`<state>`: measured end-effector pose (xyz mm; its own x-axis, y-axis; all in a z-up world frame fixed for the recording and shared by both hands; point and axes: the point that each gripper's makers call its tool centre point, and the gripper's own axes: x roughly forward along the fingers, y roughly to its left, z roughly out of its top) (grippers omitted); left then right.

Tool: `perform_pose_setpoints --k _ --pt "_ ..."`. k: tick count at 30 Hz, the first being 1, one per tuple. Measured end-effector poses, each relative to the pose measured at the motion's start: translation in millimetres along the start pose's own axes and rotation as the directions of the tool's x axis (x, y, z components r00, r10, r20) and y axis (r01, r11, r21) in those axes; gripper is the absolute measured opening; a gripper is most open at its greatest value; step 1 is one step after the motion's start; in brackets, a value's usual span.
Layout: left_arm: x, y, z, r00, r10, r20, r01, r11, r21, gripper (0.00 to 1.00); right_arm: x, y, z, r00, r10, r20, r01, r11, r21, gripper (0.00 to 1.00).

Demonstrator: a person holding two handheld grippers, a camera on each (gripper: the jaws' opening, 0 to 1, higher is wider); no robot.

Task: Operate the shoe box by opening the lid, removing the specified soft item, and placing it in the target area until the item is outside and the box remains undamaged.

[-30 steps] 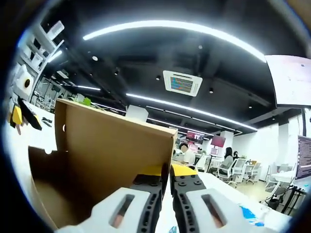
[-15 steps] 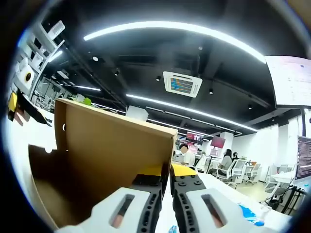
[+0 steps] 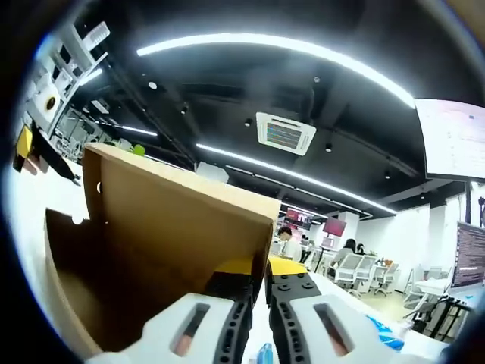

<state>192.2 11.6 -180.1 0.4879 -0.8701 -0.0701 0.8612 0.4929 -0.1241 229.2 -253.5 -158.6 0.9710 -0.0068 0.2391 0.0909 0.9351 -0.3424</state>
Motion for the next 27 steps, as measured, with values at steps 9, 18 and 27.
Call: perform_pose_setpoints --k 9,18,27 --pt "-0.5 3.0 10.3 0.998 0.034 0.061 -0.036 0.999 0.035 0.90 -4.2 4.9 0.7 1.000 -0.001 -0.004 0.001 1.000 -0.007 0.02" --pt "0.2 17.0 9.4 0.993 0.078 0.090 -0.076 0.997 -0.023 0.84 -7.9 6.2 0.2 1.000 -0.006 -0.011 0.005 0.999 -0.033 0.02" --pt "-3.5 23.2 4.1 0.992 0.117 0.038 -0.116 0.993 -0.008 0.77 -9.7 7.1 -2.6 1.000 0.004 -0.020 -0.004 1.000 -0.017 0.02"
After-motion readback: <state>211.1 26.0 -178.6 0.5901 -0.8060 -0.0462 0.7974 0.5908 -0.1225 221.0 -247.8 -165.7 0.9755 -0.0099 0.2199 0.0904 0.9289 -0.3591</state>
